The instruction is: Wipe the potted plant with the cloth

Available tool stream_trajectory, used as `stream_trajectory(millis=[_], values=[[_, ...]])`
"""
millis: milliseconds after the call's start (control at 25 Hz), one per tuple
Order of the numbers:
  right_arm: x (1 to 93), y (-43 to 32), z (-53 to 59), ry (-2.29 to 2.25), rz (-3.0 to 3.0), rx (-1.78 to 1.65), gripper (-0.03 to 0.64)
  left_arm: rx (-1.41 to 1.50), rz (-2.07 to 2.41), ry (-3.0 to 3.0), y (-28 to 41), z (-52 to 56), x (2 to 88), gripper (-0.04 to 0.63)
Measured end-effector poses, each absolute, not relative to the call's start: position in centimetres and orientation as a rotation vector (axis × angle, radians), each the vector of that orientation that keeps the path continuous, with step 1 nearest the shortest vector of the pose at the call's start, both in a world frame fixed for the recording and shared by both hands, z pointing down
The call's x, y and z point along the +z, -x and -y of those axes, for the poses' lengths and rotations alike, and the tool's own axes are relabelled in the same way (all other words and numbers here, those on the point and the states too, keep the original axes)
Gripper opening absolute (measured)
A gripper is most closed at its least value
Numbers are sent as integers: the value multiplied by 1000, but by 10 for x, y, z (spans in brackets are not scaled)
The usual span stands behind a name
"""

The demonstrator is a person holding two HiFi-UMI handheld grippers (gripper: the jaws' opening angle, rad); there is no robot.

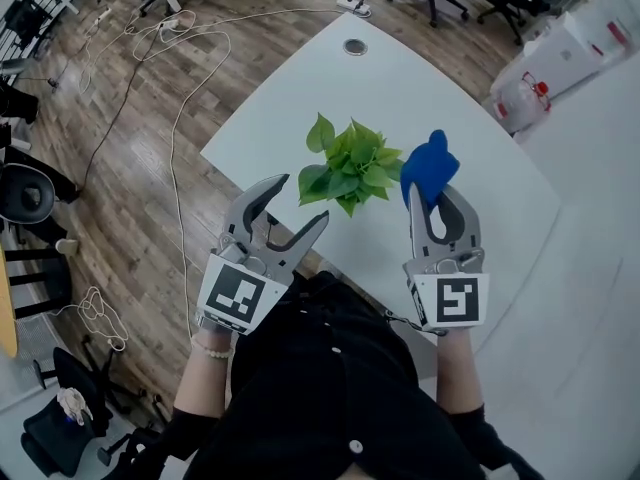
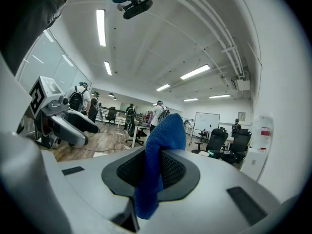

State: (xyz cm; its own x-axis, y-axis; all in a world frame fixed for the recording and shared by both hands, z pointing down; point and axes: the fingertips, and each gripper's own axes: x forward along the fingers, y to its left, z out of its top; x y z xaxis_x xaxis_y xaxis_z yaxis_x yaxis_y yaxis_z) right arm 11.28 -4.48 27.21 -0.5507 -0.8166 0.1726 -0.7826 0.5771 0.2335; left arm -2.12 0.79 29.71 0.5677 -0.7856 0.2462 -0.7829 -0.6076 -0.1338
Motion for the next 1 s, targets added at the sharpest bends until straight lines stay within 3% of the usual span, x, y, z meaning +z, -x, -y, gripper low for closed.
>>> stream_trajectory(millis=[320,1000], values=[[289,-137,62,-1381,2500,-124,84,-712,-1297,2799,24,-4,357,350],[399,-183,86,-1464,2318,251,84,-891,-1241,3034,8,22,477,376]])
